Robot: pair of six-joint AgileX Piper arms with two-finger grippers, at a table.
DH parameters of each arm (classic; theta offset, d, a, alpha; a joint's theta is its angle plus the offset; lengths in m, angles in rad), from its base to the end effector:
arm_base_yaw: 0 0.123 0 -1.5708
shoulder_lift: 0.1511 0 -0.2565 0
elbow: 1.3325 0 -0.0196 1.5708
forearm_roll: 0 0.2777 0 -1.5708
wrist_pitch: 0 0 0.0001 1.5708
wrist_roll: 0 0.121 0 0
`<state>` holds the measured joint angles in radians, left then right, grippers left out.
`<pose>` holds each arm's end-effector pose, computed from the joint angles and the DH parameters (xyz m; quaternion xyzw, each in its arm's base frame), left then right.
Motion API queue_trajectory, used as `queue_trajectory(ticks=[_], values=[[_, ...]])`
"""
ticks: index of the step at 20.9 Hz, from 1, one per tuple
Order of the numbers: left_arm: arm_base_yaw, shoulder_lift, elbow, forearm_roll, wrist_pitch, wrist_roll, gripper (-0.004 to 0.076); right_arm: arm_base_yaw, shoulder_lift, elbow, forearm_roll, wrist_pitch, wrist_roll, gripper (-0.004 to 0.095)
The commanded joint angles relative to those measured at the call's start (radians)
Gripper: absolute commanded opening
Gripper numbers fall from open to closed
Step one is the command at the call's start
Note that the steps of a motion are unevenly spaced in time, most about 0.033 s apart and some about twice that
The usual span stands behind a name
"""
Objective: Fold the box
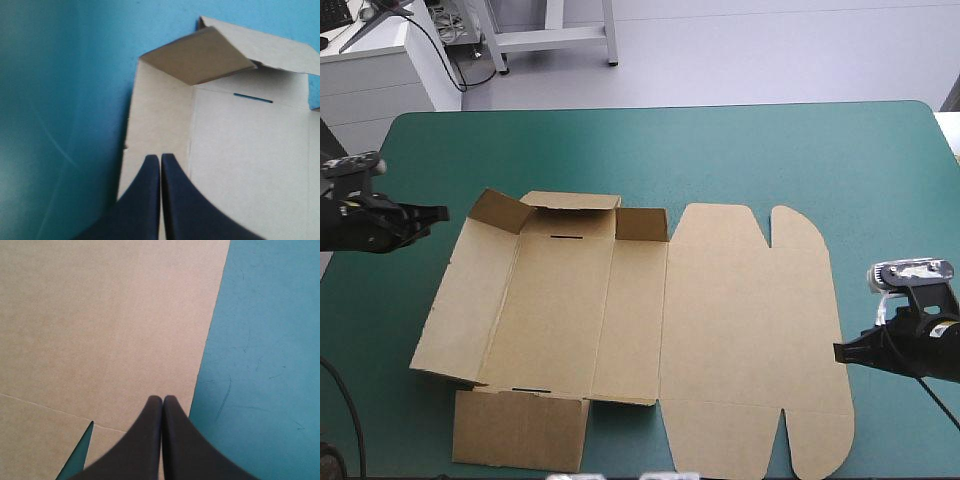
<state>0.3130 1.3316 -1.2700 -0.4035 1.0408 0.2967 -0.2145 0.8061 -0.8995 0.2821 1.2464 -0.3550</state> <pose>0.3152 0.0589 0.3107 -0.0577 0.9417 -0.1045 0.3145 0.1823 -0.0070 0.3004 -0.0572 0.9570 0.0651 0.2768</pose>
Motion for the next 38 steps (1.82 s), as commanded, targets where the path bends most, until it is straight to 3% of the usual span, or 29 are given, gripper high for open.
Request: queue_trajectory(ticks=[1, 5, 8, 12, 15, 16, 18, 21, 24, 28, 38], values=[[0.221, 0.010, -0.038, -0.167, 0.095, 0.149, -0.0008, -0.006, -0.005, -0.021, 0.026, -0.015, -0.017, -0.0019], [0.372, 0.037, -0.037, -0.160, 0.137, 0.161, -0.0008, -0.006, -0.005, -0.021, 0.028, -0.015, -0.018, -0.0019], [0.374, 0.040, -0.037, -0.144, 0.150, 0.263, -0.0008, -0.006, -0.005, -0.021, 0.028, -0.019, -0.020, -0.0019], [0.374, 0.050, -0.037, -0.136, 0.162, 0.278, 0.0027, -0.006, -0.005, -0.021, 0.028, -0.019, -0.020, -0.0019], [0.374, 0.050, -0.037, -0.142, 0.162, 0.278, 0.0222, -0.006, -0.005, -0.021, 0.028, -0.019, -0.026, -0.0019], [0.374, 0.050, -0.037, -0.146, 0.156, 0.281, 0.0349, -0.006, -0.005, -0.021, 0.028, -0.019, -0.027, -0.0019], [0.374, 0.050, -0.037, -0.151, 0.145, 0.282, 0.0512, -0.006, -0.005, -0.021, 0.028, -0.019, -0.027, -0.0019], [0.374, 0.050, -0.037, -0.168, 0.141, 0.282, 0.0645, -0.006, -0.005, -0.021, 0.028, -0.019, -0.036, -0.0019], [0.374, 0.050, -0.037, -0.187, 0.153, 0.211, 0.0652, -0.006, -0.005, -0.021, 0.028, -0.019, -0.038, -0.0019], [0.374, 0.065, -0.029, -0.193, 0.215, 0.258, 0.0652, -0.006, -0.005, -0.021, 0.028, -0.019, -0.038, -0.0019], [0.316, 0.068, 0.406, -0.239, 0.142, 0.526, 0.0652, -0.006, -0.005, -0.021, 0.043, -0.011, -0.046, -0.0019]])
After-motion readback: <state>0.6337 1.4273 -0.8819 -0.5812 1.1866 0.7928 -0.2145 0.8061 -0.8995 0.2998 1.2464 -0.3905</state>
